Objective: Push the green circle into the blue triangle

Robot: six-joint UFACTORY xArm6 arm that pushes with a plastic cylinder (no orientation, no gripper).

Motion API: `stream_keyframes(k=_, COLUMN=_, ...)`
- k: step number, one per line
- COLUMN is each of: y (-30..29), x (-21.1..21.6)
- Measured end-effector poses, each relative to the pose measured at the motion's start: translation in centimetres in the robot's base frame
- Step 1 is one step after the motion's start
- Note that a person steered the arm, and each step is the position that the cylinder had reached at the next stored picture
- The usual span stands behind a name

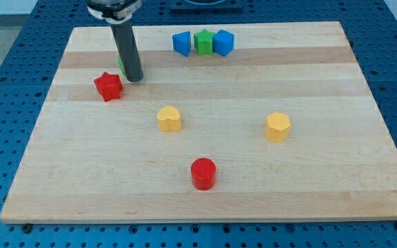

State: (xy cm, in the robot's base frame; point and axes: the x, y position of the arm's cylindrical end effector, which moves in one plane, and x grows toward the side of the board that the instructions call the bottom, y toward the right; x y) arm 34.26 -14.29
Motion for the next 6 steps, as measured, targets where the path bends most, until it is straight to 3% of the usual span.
stream_keyframes(k=2, y=-4.4, x=-0.9)
stream_keyframes(k=6, y=-3.9, x=-5.6)
